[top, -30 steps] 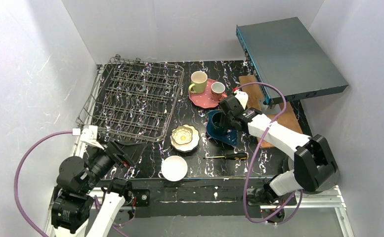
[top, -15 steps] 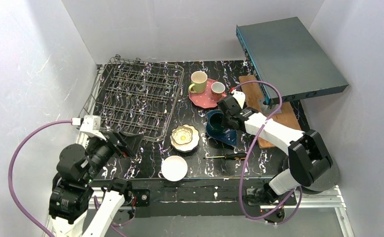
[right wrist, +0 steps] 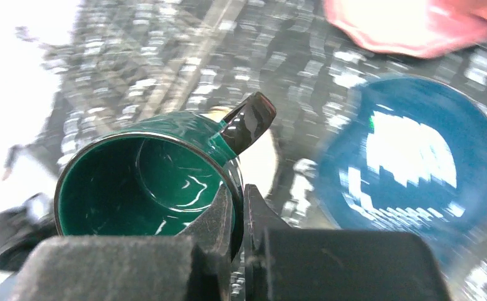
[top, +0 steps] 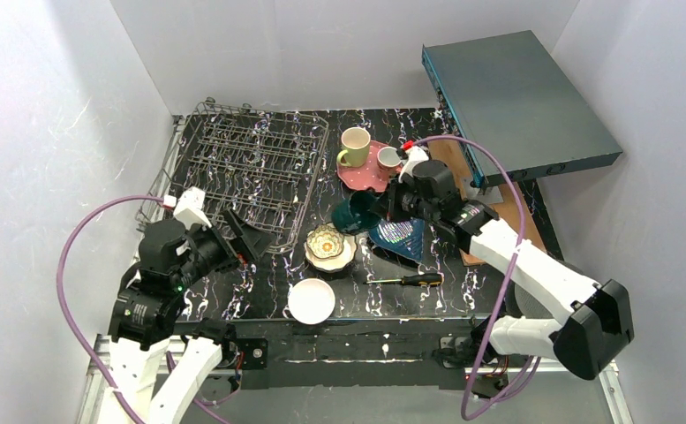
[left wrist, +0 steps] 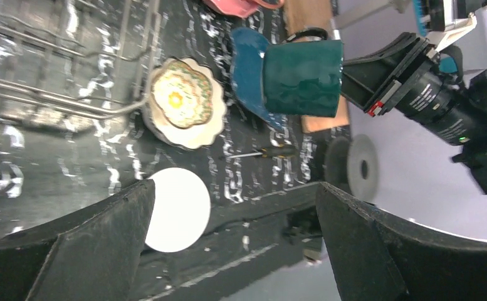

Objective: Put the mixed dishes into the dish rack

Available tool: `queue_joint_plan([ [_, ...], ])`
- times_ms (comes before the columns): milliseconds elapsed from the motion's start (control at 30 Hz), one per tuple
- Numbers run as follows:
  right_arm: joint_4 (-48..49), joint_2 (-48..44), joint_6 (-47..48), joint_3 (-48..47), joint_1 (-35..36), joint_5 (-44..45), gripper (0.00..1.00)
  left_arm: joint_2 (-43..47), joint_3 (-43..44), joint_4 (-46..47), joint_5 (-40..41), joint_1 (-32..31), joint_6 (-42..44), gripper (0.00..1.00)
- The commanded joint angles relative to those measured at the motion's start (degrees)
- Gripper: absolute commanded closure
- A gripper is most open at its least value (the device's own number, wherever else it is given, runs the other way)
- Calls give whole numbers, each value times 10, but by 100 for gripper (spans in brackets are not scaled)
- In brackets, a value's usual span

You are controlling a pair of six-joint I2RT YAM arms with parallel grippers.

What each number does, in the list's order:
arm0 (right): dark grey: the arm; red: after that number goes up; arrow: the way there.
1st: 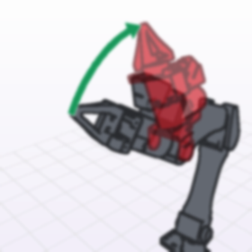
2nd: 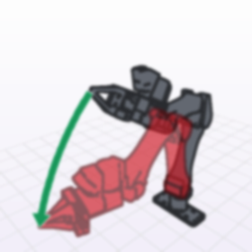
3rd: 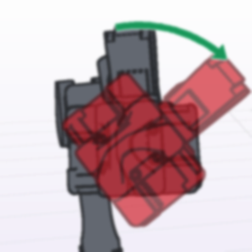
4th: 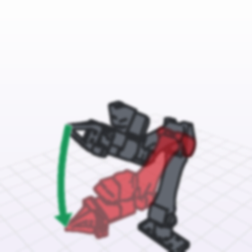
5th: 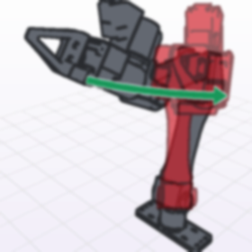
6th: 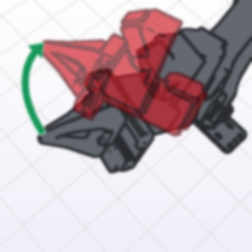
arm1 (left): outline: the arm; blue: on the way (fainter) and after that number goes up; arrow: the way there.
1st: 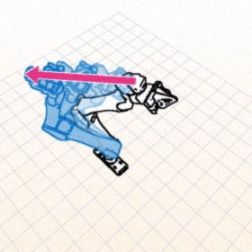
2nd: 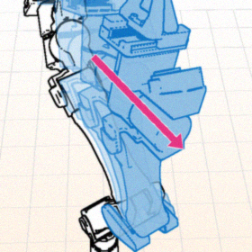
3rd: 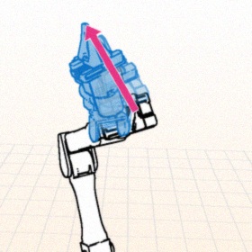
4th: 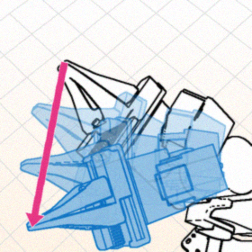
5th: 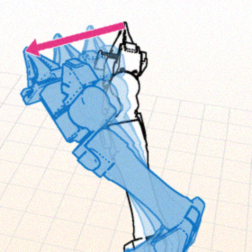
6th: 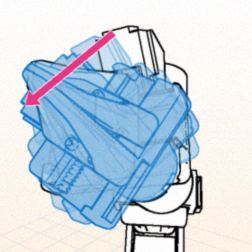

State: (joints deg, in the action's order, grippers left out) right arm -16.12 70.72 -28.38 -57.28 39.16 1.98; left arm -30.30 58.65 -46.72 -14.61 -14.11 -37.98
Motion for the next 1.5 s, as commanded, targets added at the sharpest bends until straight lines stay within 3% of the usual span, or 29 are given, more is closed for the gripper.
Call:
queue_joint_plan([
  [0,242,-34,-37,29,3,-299,99,-13,-24,83,-99,-2,-96,1],
  [100,426,-7,-110,48,9,-448,99,-17,-43,143,-138,-2,-126,1],
  [233,556,46,-213,36,17,-545,99,-29,-61,187,-181,-2,-153,1],
  [367,748,82,-343,54,20,-589,99,-14,-85,223,-191,-1,-183,2],
  [467,865,112,-425,60,22,-606,99,6,-113,272,-194,-2,-226,14],
  [633,1019,166,-528,51,29,-613,99,20,-187,418,-220,-2,-351,21],
  [733,1021,175,-525,47,35,-606,99,17,-189,450,-224,-2,-381,24],
  [1467,1022,278,-491,-65,70,-618,99,48,-180,438,-250,-3,-414,47],
])
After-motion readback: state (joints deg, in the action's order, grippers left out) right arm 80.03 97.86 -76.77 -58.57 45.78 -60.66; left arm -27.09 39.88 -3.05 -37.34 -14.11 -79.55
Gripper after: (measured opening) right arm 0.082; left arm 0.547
